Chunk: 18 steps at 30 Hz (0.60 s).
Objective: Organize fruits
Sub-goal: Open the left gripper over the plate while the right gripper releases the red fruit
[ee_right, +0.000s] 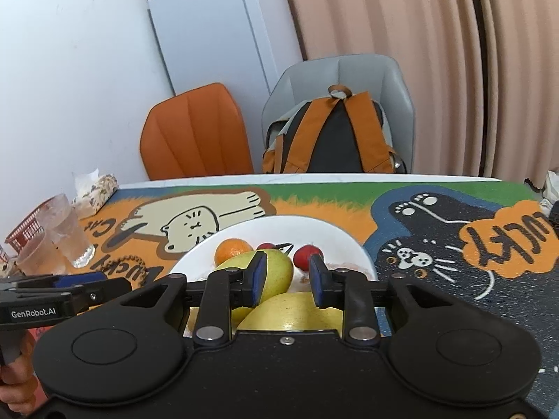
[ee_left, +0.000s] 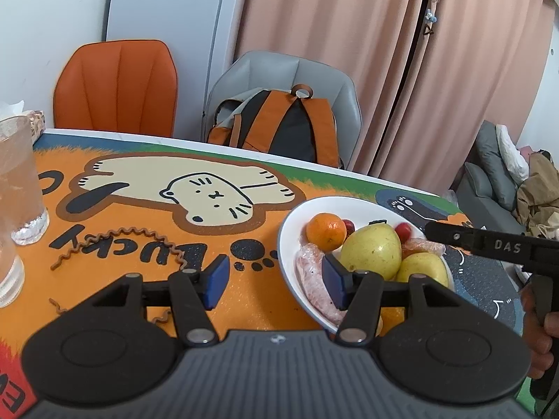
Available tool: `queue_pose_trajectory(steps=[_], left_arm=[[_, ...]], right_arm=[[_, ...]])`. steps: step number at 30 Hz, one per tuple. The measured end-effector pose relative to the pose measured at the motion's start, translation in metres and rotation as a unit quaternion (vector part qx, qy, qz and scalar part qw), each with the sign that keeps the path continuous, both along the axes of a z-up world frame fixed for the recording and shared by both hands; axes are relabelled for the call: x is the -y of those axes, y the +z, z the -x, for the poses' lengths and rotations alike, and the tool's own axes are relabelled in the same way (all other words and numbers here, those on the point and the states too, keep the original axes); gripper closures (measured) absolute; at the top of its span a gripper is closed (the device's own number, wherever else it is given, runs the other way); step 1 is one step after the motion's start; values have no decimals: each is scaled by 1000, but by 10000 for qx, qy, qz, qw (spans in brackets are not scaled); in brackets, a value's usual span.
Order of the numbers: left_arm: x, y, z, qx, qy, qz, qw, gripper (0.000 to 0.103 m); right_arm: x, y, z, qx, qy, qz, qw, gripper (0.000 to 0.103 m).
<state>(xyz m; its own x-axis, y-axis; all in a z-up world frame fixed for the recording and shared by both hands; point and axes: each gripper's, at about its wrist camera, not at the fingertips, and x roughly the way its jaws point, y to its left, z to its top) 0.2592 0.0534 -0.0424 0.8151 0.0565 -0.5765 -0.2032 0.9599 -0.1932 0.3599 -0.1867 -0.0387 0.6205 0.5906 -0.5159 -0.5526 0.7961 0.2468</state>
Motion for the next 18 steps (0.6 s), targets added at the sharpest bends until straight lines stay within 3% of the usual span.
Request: queue_pose_trajectory(steps=[10,14,18], left_arm=[[1,7,11,78,35,41,10000,32],[2,11,18,82,48,25,10000,21],[2,14,24,25,33,61,10000,16]], right_arm=[[19,9,16,22,-132,-52,9999,75],[23,12,25,7,-146,-77,9999,70],[25,15,35,15,-122,-69,9999,66]])
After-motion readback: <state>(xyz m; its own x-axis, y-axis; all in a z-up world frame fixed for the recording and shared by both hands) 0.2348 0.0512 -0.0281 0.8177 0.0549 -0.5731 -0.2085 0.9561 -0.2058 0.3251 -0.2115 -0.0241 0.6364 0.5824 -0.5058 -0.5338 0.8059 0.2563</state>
